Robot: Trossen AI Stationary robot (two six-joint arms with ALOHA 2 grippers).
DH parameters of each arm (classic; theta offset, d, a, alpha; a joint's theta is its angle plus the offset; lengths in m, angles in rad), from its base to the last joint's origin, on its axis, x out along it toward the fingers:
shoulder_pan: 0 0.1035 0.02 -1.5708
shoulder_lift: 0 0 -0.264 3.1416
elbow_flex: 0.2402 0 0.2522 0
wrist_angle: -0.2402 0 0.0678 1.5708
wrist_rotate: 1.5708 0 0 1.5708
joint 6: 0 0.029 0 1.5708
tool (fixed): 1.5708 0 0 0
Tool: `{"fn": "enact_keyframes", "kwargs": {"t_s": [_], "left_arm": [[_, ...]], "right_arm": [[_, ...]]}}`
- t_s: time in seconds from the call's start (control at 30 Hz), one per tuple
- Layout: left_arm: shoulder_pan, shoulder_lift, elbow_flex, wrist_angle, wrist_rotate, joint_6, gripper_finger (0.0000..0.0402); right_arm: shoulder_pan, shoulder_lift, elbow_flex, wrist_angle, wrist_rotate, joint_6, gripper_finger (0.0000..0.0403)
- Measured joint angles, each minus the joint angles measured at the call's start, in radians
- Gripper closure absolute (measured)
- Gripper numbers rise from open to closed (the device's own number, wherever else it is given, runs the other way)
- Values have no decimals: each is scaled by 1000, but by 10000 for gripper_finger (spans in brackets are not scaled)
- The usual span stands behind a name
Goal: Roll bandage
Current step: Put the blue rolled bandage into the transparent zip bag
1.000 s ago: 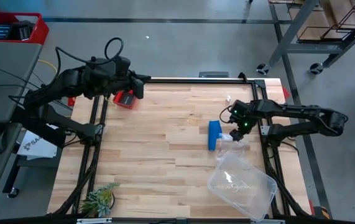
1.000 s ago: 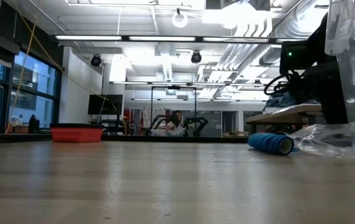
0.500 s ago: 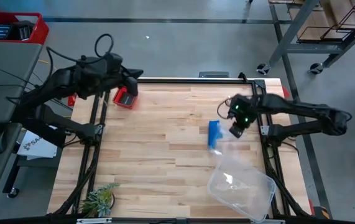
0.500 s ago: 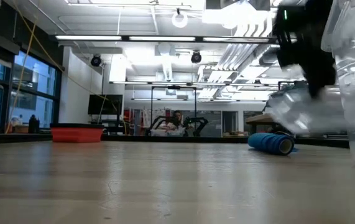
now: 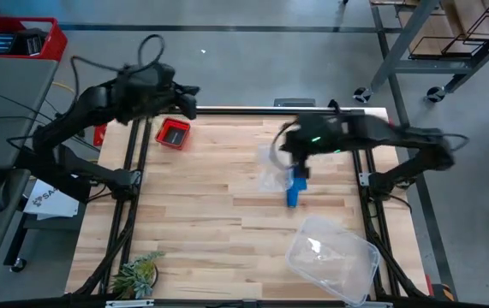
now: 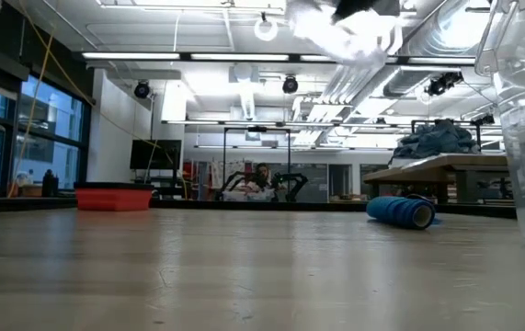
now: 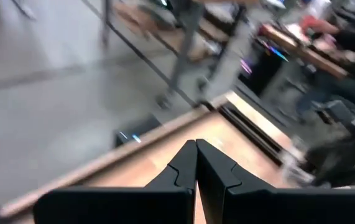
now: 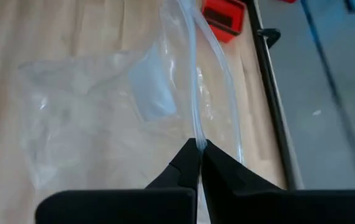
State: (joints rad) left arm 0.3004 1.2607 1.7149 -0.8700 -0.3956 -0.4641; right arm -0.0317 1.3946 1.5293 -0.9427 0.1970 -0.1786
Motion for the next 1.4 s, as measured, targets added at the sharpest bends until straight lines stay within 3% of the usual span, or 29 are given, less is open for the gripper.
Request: {"fn": "enact_keyframes", "kwargs": {"t_s": [0.17, 0.27, 0.4, 0.53, 0.73, 0.83, 0.97, 1.1, 1.4], "left_arm": [[84, 105, 0, 27, 353, -65, 402], [84, 163, 0, 21, 469, -83, 402], [33, 197, -42, 23, 472, -74, 402], [-28, 160, -234, 139, 491, -132, 402], [-113, 11, -596, 558, 576, -329, 402], [-117, -51, -711, 720, 574, -360, 401], [-85, -95, -753, 753, 537, -382, 401], [-51, -104, -754, 752, 535, -348, 385], [-45, -68, -753, 770, 629, -446, 266]], "right_arm": [[100, 259, 185, -90, 204, -182, 403], [130, 368, 290, -203, 313, -207, 403], [146, 424, 366, -339, 368, -148, 403], [146, 404, 367, -368, 356, -90, 403], [144, 365, 353, -367, 351, -138, 403], [142, 364, 352, -355, 336, -223, 403], [131, 366, 348, -283, 261, -315, 403], [130, 367, 336, -184, 256, -405, 403], [121, 368, 336, -139, 256, -455, 403]]}}
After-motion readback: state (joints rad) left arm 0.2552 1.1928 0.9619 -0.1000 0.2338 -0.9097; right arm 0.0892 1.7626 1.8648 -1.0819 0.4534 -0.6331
